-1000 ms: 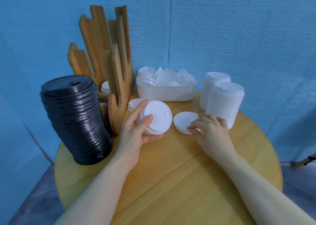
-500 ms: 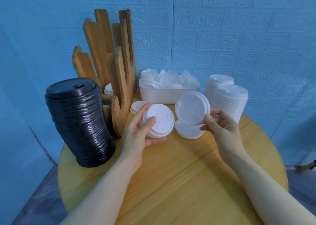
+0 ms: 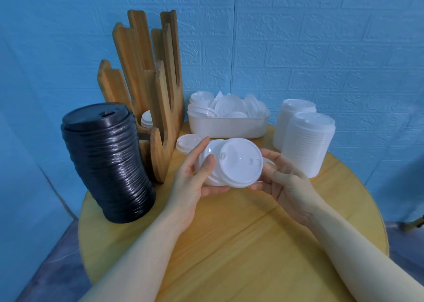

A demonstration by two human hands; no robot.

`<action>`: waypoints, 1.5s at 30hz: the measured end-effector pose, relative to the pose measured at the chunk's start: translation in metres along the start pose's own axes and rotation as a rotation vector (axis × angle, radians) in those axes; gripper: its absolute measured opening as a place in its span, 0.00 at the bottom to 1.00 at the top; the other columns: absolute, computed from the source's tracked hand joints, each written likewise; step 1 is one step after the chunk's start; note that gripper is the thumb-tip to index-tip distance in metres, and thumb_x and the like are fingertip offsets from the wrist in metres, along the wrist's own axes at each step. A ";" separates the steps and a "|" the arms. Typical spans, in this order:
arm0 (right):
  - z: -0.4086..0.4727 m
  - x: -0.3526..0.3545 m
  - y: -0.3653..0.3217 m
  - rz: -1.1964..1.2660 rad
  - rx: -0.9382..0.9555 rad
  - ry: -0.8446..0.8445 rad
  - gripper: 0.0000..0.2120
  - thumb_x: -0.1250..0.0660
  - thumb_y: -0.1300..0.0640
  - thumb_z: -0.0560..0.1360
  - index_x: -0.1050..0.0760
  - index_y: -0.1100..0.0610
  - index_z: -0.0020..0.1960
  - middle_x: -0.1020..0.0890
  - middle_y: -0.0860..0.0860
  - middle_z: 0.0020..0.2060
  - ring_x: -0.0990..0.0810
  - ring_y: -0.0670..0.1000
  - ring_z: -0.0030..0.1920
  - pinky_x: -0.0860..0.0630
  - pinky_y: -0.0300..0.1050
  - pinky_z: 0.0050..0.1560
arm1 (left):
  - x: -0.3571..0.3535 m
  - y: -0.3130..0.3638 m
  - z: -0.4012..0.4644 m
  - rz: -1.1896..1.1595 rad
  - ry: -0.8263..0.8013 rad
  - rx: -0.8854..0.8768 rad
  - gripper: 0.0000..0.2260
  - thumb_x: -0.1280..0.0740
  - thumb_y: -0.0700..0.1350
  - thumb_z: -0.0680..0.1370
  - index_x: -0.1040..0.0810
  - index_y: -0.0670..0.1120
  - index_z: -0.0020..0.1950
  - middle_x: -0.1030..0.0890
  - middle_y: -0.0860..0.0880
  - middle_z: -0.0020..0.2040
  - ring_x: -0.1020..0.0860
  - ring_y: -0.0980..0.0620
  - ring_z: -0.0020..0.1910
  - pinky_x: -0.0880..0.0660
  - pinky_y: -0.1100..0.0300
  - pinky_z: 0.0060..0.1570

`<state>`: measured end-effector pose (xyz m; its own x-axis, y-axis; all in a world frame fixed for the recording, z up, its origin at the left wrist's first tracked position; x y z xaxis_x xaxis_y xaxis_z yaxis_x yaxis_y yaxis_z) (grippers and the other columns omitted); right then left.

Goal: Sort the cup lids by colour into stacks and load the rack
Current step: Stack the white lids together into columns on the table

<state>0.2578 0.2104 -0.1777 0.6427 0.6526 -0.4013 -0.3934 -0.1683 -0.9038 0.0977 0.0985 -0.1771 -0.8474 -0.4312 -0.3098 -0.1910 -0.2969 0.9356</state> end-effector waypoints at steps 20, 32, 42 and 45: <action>-0.012 -0.012 0.009 -0.965 0.468 -0.100 0.42 0.27 0.39 0.67 0.40 0.47 0.75 0.32 0.40 0.69 0.34 0.44 0.71 0.33 0.32 0.64 | -0.002 -0.002 -0.002 0.070 -0.063 -0.007 0.26 0.22 0.50 0.66 0.21 0.58 0.63 0.23 0.51 0.67 0.18 0.49 0.57 0.18 0.52 0.40; -0.014 -0.015 0.005 -0.916 0.456 -0.176 0.41 0.23 0.53 0.69 0.41 0.53 0.76 0.36 0.41 0.74 0.37 0.43 0.74 0.38 0.43 0.73 | -0.003 0.001 -0.007 0.039 -0.182 0.023 0.28 0.25 0.54 0.66 0.22 0.59 0.66 0.19 0.54 0.62 0.18 0.49 0.59 0.18 0.51 0.41; -0.014 -0.020 0.011 -1.000 0.549 -0.059 0.38 0.23 0.41 0.64 0.37 0.47 0.68 0.28 0.45 0.63 0.28 0.46 0.65 0.31 0.36 0.63 | -0.004 0.001 -0.006 0.063 -0.164 -0.017 0.22 0.30 0.49 0.73 0.23 0.60 0.66 0.16 0.57 0.56 0.17 0.54 0.43 0.20 0.56 0.36; -0.015 -0.022 0.010 -1.001 0.582 -0.040 0.37 0.24 0.39 0.64 0.38 0.44 0.66 0.28 0.45 0.62 0.28 0.46 0.65 0.30 0.36 0.62 | -0.005 0.002 -0.007 0.052 -0.154 -0.023 0.22 0.27 0.50 0.75 0.25 0.61 0.68 0.16 0.57 0.55 0.18 0.56 0.40 0.21 0.58 0.34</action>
<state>0.2493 0.1831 -0.1804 0.8206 0.3260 0.4694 0.0302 0.7954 -0.6053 0.1049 0.0943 -0.1752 -0.9221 -0.3110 -0.2301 -0.1354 -0.2978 0.9450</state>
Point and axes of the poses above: each hand's wrist, its own z-axis towards the middle knuckle, its own x-axis out of the back of the hand, y = z × x, the point moved 1 cm from there along z, towards the middle knuckle
